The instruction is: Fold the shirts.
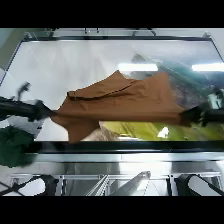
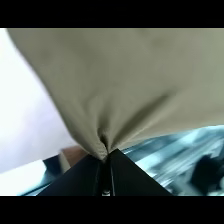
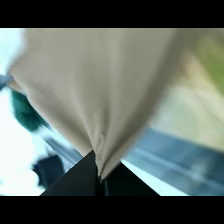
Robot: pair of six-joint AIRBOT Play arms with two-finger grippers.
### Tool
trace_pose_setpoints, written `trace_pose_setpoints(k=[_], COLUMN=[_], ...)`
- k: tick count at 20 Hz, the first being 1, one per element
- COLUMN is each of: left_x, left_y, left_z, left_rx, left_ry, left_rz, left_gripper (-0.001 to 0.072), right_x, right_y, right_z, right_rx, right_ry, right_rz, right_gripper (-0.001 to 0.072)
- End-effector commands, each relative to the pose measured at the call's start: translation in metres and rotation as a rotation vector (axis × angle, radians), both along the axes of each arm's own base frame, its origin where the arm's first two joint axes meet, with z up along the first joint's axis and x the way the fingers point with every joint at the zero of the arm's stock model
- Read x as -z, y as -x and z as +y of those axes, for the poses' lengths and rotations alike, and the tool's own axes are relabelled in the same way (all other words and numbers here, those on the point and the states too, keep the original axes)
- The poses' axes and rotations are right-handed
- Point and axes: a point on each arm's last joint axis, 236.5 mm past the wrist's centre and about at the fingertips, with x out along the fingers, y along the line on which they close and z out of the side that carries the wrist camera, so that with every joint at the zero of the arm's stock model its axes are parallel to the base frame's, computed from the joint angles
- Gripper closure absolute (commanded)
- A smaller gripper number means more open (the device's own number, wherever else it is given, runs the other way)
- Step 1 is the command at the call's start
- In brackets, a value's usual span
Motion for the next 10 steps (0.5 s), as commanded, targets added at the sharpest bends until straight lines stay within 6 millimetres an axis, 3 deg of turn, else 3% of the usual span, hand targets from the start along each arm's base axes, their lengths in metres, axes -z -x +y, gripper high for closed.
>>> trace_pose_setpoints(k=[1,3,4,6,8,10], left_x=[-0.163,-0.268,-0.314,-0.396,-0.468,-0.51], left_y=[-0.016,0.008,0.031,0.086,0.147,0.199], left_z=[0.001,-0.004,-0.011,-0.028,-0.045,-0.057], left_rx=[-0.12,-0.115,-0.067,0.052,0.146,0.271], left_ry=[0.29,0.448,0.494,0.537,0.565,0.6], left_rz=[-0.521,-0.836,-0.973,-1.244,-1.514,-1.687], left_gripper=[0.0683,0.0683,0.0684,0.0684,0.0684,0.0689], right_x=[-0.147,-0.238,-0.28,-0.344,-0.398,-0.44], right_y=[-0.013,-0.001,0.012,0.037,0.064,0.081], right_z=[-0.006,0.001,0.006,0.016,0.031,0.042], right_rx=[0.092,0.111,0.114,0.133,0.158,0.204], right_ry=[-0.094,-0.166,-0.177,-0.156,-0.092,0.022], right_rz=[-0.42,-0.709,-0.853,-1.066,-1.264,-1.406], right_gripper=[0.069,0.069,0.069,0.069,0.069,0.069])
